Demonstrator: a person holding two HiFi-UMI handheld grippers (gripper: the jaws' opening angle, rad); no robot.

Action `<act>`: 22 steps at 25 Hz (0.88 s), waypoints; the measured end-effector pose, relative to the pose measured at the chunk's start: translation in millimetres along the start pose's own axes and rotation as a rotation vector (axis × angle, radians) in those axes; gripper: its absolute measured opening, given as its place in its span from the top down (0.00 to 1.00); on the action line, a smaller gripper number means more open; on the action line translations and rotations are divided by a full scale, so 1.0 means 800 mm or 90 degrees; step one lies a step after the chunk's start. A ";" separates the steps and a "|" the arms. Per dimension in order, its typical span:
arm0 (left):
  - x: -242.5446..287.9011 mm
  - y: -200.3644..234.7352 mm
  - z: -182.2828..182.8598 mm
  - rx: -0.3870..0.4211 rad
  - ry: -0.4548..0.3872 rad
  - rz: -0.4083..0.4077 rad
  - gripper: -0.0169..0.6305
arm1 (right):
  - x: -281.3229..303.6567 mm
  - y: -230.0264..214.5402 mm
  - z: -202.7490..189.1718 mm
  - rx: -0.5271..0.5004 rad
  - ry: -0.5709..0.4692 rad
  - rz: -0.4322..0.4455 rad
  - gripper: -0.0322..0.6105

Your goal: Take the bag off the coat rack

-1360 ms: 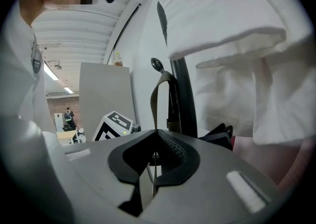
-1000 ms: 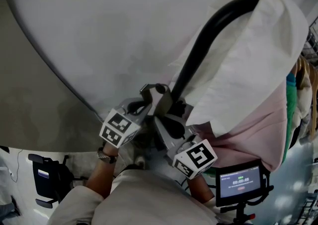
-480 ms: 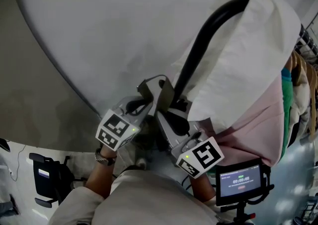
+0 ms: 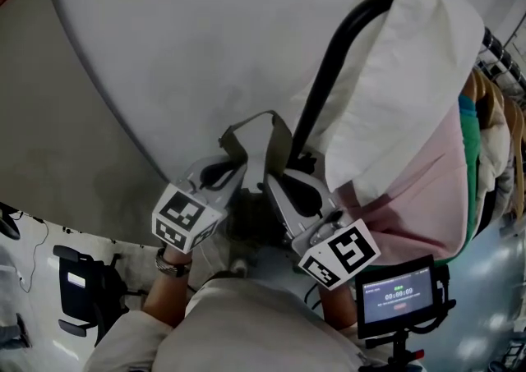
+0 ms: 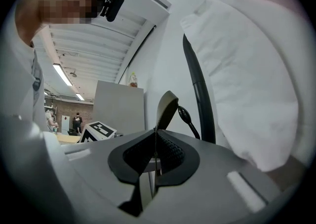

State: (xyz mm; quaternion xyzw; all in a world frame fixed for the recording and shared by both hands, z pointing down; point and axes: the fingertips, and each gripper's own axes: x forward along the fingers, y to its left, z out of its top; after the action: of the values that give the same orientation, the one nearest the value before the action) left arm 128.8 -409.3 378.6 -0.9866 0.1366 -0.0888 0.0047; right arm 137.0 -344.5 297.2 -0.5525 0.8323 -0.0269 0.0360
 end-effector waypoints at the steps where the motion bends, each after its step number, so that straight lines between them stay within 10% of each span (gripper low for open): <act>1: -0.009 -0.003 0.004 0.001 -0.004 0.004 0.95 | -0.003 0.007 0.004 -0.003 -0.004 0.000 0.94; 22: -0.077 -0.055 0.016 -0.031 -0.036 0.034 0.95 | -0.044 0.015 0.005 0.003 -0.019 -0.007 0.94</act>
State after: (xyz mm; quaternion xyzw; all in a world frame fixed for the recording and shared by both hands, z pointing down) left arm 84.1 -350.7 356.9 -0.9846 0.1648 -0.0571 -0.0127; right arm 139.9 -307.8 293.6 -0.5573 0.8286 -0.0206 0.0493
